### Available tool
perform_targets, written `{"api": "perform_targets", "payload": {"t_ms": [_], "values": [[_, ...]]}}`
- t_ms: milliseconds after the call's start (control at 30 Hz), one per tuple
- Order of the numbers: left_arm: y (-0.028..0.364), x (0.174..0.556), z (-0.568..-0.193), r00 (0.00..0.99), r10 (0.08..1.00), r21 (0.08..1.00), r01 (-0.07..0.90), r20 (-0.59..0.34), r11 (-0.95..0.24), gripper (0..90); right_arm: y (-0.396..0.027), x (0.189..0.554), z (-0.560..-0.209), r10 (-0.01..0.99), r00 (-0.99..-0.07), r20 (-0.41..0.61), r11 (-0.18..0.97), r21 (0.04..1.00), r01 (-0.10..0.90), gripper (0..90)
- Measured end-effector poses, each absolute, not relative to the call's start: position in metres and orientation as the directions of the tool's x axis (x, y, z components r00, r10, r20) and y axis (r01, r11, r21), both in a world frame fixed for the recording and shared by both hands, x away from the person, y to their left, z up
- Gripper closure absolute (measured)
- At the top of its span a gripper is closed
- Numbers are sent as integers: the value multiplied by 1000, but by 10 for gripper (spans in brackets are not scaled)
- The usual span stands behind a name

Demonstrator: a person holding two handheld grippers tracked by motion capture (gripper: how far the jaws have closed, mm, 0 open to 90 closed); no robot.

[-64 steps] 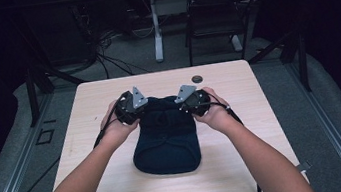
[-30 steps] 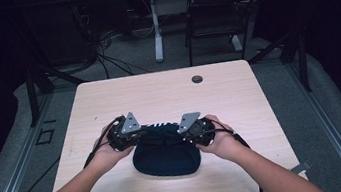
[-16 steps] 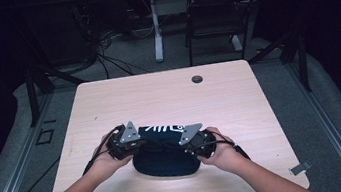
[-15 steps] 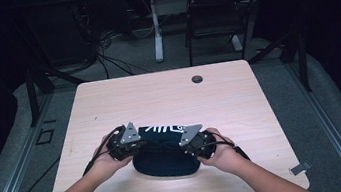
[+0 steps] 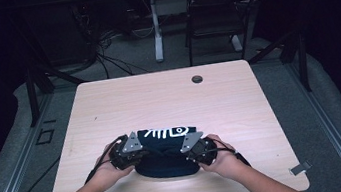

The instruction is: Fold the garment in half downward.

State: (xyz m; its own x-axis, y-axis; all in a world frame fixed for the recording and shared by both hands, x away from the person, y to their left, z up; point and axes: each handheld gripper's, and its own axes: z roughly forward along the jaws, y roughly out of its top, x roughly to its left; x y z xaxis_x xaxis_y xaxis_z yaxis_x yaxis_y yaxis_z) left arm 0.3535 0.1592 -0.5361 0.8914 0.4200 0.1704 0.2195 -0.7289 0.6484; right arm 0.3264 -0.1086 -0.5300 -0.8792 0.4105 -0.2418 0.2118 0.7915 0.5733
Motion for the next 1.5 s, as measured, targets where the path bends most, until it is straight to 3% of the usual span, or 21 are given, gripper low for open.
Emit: {"api": "perform_targets", "payload": {"t_ms": [400,700,1167,1500], "values": [[157,344,-545,894,434,666,257,112,-701,792,-113,323,-535,401,-879,-257,806,555,205,860],[154,339,-548,892,433,660,248,130,-709,782,-115,319,-540,406,-880,-248,799,564,209,857],[162,330,-542,883,468,715,303,37,-629,654,-117,307,-541,412,-885,-218,780,586,220,780],[167,320,-538,887,461,721,309,15,-620,635,-123,299,-537,428,-886,-177,753,612,242,761]]}}
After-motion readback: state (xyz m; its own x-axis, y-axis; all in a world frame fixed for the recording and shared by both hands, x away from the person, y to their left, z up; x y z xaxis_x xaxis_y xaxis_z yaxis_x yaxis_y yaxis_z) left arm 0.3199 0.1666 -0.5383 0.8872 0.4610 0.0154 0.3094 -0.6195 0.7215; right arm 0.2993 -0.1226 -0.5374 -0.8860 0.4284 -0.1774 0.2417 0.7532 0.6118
